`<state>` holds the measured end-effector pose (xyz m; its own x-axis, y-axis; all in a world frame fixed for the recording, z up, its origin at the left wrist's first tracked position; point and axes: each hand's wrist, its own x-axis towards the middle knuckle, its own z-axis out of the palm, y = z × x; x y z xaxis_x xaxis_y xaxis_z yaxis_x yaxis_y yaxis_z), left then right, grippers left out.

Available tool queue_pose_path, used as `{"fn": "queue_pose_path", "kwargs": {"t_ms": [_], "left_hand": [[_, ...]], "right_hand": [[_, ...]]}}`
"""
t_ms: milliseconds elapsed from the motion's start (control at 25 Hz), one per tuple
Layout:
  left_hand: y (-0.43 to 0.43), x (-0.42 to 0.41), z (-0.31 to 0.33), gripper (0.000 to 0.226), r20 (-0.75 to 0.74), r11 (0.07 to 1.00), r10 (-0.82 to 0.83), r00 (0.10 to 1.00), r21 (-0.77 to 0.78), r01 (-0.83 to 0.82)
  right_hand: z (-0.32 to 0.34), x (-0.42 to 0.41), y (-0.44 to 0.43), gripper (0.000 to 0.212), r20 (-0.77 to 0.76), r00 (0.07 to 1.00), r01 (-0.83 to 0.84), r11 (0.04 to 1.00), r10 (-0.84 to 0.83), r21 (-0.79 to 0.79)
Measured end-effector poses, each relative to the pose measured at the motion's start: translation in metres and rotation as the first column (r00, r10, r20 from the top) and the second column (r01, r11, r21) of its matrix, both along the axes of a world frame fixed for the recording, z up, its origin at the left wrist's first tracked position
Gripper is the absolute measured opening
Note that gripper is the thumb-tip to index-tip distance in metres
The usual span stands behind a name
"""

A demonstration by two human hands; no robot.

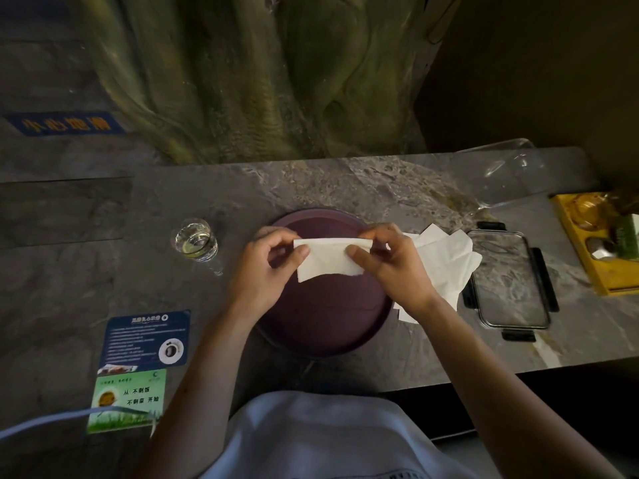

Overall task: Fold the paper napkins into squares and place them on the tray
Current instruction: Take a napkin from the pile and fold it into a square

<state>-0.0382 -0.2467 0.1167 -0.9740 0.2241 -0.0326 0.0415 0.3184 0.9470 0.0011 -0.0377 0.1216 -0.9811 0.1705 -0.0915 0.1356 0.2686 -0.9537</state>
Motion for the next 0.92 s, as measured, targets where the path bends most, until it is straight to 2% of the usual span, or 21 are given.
{"fn": "queue_pose_path", "kwargs": {"t_ms": [40,160,240,320,440,560,680,800,920], "left_hand": [[0.001,0.000,0.000,0.004,0.036,1.000,-0.007,0.999,0.030,0.006],[0.003,0.001,-0.002,0.002,0.077,0.998,-0.018,0.997,0.066,0.013],[0.003,0.002,-0.005,0.006,0.118,0.993,0.008,0.993,0.114,-0.021],[0.004,0.003,-0.005,0.015,0.202,0.981,0.030,0.979,0.183,-0.068],[0.007,0.003,-0.001,0.042,0.300,0.967,-0.017,0.954,0.247,-0.061],[0.009,0.004,-0.002,0.054,0.323,0.955,-0.048,0.945,0.291,-0.051],[0.007,0.004,-0.011,0.039,0.314,0.956,-0.055,0.948,0.290,-0.040],[0.005,0.004,-0.023,0.016,0.303,0.967,-0.048,0.952,0.252,-0.031],[0.005,-0.001,-0.037,0.014,0.282,0.981,-0.014,0.959,0.190,-0.042]], "right_hand": [[0.001,0.000,0.001,0.009,0.001,1.000,-0.021,0.999,0.021,-0.036],[-0.001,-0.002,0.001,0.019,0.003,1.000,-0.017,0.996,0.017,-0.092],[0.000,-0.002,-0.001,0.011,0.015,1.000,0.009,0.985,-0.006,-0.172],[0.001,-0.002,-0.003,0.013,0.042,0.999,0.035,0.962,-0.024,-0.272],[0.003,-0.003,-0.008,0.013,0.058,0.998,0.056,0.947,-0.040,-0.318],[0.000,-0.004,-0.008,0.031,0.079,0.997,0.027,0.938,0.001,-0.345],[-0.008,-0.003,-0.005,0.047,0.119,0.992,-0.010,0.943,0.052,-0.331],[-0.017,-0.003,-0.003,0.031,0.149,0.989,0.060,0.955,-0.017,-0.290],[-0.028,-0.008,-0.002,0.011,0.186,0.979,0.127,0.954,-0.078,-0.271]]}}
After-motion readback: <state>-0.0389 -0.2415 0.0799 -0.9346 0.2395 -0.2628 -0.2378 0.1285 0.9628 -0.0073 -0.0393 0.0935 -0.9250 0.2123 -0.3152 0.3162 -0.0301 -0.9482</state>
